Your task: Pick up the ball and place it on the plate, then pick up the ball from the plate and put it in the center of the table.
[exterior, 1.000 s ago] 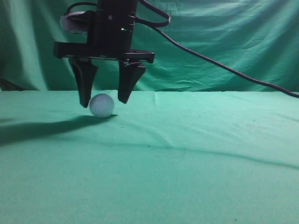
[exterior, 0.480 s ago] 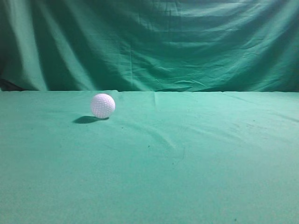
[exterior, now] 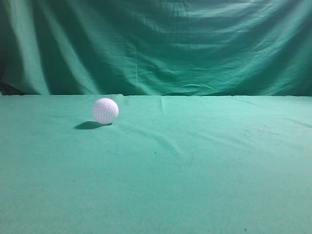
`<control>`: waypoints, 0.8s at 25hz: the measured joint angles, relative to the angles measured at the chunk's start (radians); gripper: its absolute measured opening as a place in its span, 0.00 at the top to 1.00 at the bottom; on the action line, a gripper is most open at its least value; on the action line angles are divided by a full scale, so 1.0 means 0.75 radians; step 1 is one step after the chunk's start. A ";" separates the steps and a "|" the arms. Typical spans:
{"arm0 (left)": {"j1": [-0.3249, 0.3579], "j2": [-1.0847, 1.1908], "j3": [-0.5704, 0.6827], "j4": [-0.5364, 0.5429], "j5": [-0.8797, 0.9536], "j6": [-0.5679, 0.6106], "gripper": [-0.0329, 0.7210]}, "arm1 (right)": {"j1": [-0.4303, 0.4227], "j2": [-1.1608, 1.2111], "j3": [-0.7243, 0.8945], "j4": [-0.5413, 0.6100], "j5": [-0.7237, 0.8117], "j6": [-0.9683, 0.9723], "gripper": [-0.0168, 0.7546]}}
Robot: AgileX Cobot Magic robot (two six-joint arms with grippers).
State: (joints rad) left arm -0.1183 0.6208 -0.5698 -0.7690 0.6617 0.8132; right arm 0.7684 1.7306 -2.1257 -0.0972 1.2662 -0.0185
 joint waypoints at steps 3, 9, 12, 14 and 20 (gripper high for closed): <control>0.000 -0.102 0.053 0.000 0.000 0.008 0.96 | 0.000 -0.161 0.127 -0.005 0.002 0.008 0.91; 0.000 -0.347 0.235 0.000 -0.022 0.014 0.96 | 0.000 -0.502 0.548 -0.013 -0.017 0.033 0.91; 0.000 -0.458 0.318 -0.002 -0.084 -0.005 0.96 | 0.000 -0.686 0.801 -0.025 -0.130 0.067 0.91; 0.000 -0.511 0.338 0.000 -0.118 -0.042 0.96 | 0.000 -0.803 0.970 -0.031 -0.225 0.092 0.91; 0.000 -0.555 0.347 0.039 -0.134 -0.091 0.96 | 0.000 -1.156 1.412 -0.033 -0.456 0.189 0.91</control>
State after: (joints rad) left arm -0.1183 0.2044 -0.3099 -0.7397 0.5611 0.7451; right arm 0.7684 0.8635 -1.0669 -0.1222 0.9243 0.1231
